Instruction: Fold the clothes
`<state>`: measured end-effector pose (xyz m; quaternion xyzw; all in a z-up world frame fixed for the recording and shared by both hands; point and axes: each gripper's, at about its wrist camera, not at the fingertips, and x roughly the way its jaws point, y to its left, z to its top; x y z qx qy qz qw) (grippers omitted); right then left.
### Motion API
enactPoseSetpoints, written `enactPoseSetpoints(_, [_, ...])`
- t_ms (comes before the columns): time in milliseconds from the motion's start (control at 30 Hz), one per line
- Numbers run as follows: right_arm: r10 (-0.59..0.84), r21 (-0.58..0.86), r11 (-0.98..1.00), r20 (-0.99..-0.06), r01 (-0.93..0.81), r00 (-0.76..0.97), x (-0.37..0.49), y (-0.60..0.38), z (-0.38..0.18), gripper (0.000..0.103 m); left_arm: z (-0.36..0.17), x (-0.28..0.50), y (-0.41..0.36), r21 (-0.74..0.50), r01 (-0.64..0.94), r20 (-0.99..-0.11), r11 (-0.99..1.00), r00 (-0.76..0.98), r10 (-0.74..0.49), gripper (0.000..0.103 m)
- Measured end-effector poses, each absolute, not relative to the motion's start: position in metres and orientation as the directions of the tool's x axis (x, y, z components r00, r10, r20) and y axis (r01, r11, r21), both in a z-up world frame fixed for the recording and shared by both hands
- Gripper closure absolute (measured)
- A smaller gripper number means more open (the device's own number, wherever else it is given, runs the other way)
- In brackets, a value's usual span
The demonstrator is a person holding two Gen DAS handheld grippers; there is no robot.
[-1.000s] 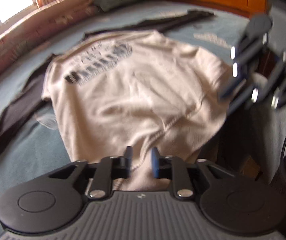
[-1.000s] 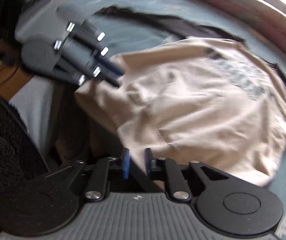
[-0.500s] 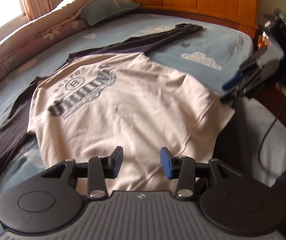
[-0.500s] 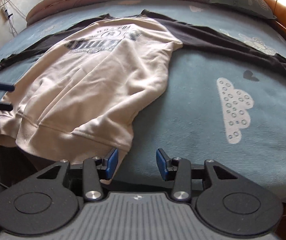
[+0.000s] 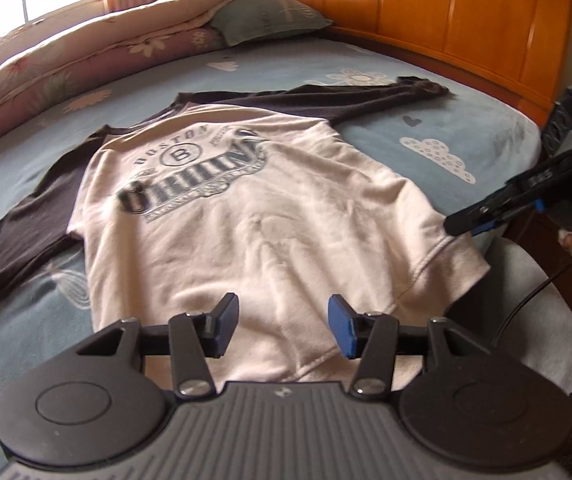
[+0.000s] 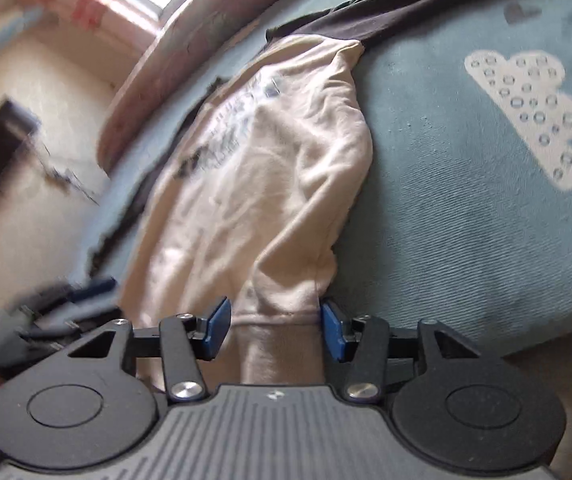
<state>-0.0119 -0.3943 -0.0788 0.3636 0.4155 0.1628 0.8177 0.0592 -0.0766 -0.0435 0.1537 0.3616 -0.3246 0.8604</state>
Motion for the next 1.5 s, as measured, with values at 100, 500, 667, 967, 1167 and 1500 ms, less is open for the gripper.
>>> enactPoseSetpoints(100, [0.621, 0.787, 0.617, -0.473, -0.018, 0.626, -0.003, -0.388, -0.065, 0.046, -0.039, 0.062, -0.069, 0.031, 0.64, -0.705, 0.768, 0.559, -0.436, 0.052])
enactPoseSetpoints(500, [0.669, 0.728, 0.672, -0.519, -0.135, 0.532, 0.059, -0.315, -0.047, 0.043, -0.036, 0.064, -0.034, 0.006, 0.535, -0.69, 0.845, 0.614, -0.384, 0.047])
enactPoseSetpoints(667, [0.62, 0.745, 0.666, -0.53, -0.031, 0.578, 0.03, -0.351, -0.047, 0.041, -0.043, 0.067, -0.031, -0.02, 0.528, -0.688, 0.849, 0.609, -0.395, 0.045])
enactPoseSetpoints(967, [0.705, 0.898, 0.425, -0.406, 0.113, 0.581, 0.026, -0.366, -0.099, 0.038, -0.043, 0.062, -0.041, -0.026, 0.563, -0.673, 0.826, 0.601, -0.431, 0.045])
enactPoseSetpoints(1167, [0.665, 0.866, 0.438, -0.494, 0.243, 0.56, 0.059, -0.356, -0.098, 0.028, -0.045, 0.061, -0.034, -0.044, 0.541, -0.675, 0.84, 0.603, -0.424, 0.045])
enactPoseSetpoints(1500, [0.472, 0.609, 0.679, -0.789, 0.409, 0.392, 0.073, -0.347, -0.076, 0.028, -0.055, 0.058, -0.02, -0.083, 0.551, -0.667, 0.83, 0.588, -0.457, 0.041])
